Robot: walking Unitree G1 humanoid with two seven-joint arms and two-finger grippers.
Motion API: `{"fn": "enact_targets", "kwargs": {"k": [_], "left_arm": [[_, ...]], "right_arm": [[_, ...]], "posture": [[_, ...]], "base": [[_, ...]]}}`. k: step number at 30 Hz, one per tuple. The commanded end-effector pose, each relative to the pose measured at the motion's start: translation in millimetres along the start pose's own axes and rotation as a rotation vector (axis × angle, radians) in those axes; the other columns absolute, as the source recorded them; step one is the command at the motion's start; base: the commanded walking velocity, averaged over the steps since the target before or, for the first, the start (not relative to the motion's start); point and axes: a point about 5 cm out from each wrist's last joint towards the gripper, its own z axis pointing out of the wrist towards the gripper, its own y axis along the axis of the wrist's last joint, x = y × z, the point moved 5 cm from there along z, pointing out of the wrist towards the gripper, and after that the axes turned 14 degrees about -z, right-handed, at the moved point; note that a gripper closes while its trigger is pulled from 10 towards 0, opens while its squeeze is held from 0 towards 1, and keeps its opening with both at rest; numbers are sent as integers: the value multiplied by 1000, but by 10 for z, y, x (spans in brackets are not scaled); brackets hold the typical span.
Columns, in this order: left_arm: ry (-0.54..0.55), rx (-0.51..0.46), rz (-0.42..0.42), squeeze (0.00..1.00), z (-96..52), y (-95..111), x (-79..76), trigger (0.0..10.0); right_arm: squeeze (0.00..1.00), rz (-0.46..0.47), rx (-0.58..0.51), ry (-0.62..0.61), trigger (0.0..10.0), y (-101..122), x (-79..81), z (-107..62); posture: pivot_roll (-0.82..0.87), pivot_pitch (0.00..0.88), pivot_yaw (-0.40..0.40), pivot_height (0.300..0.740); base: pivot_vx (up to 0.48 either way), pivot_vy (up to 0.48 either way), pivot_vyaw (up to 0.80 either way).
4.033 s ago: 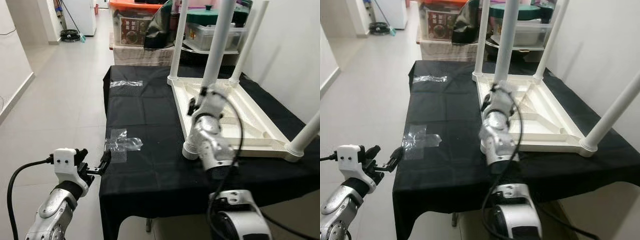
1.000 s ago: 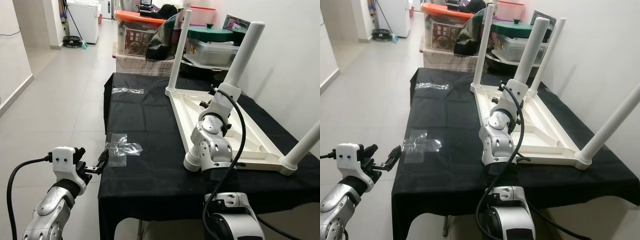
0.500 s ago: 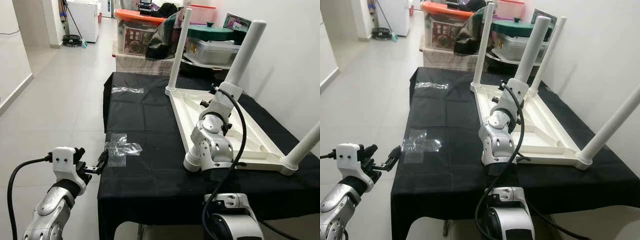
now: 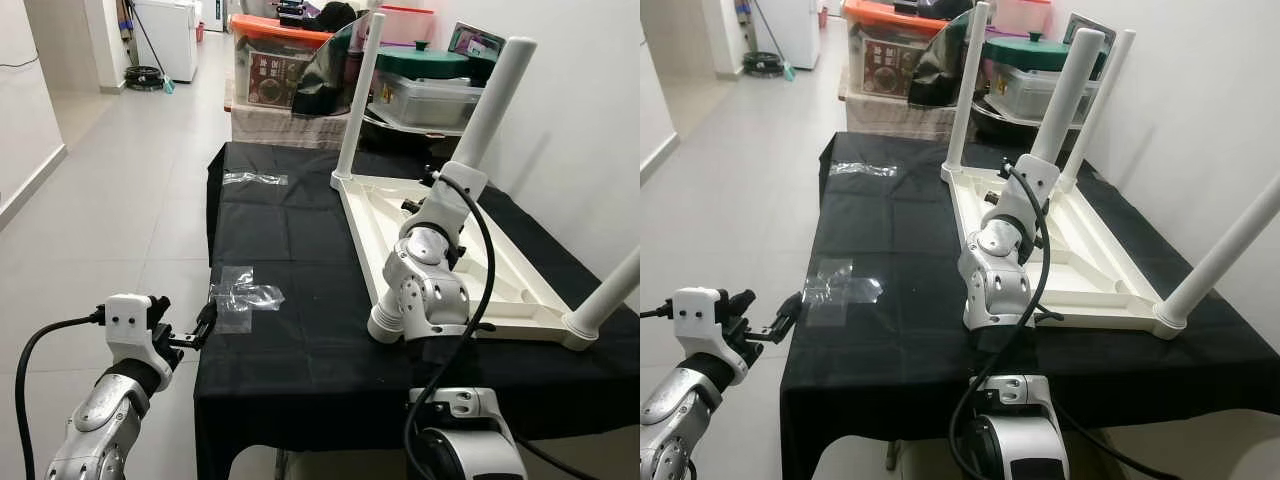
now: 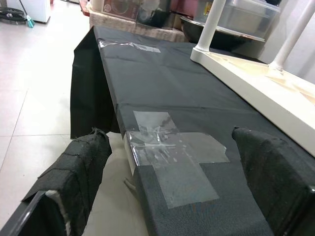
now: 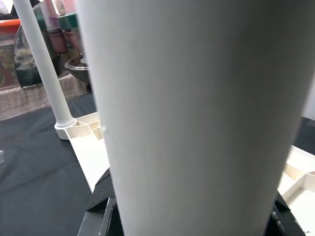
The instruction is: Building children table
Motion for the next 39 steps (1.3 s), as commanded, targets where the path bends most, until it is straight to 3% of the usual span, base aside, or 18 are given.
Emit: {"fn": "enact_targets", "kwargs": {"k": [1,17,18,21,22,31,32,39], "left_arm": [[-10,12,-7,0,12,-52,-20,10000],[-11,18,-8,0,6,-74,-19,10000],[-11,19,-8,0,5,-76,-19,10000],[-12,20,-8,0,5,-79,-18,10000],[-12,20,-8,0,4,-79,-18,10000],[-15,21,-7,0,4,-80,-18,10000],[-16,22,-6,0,5,-82,-18,10000],[-21,25,-7,0,13,-87,-25,10000]], "right_arm": [[0,80,222,5,10000,-495,-36,-1],[0,108,228,18,10000,-484,-27,-31],[808,113,226,19,10000,-477,-30,-33],[808,118,223,20,10000,-469,-34,-35],[1000,127,212,21,10000,-442,-39,-37],[1000,147,167,37,10000,-309,-68,-47],[1000,153,137,67,10000,-209,-82,-43],[1000,142,96,137,10000,-82,-72,-29]], "posture": [[58,0,-105,740],[55,0,-106,740],[54,0,-106,740],[54,0,-106,740],[54,0,-104,740],[52,0,-102,740],[46,0,-98,740],[39,0,-92,740]], "base": [[0,0,0],[0,0,0],[0,0,0],[0,0,0],[0,0,0],[0,0,0],[0,0,0],[0,0,0]]}}
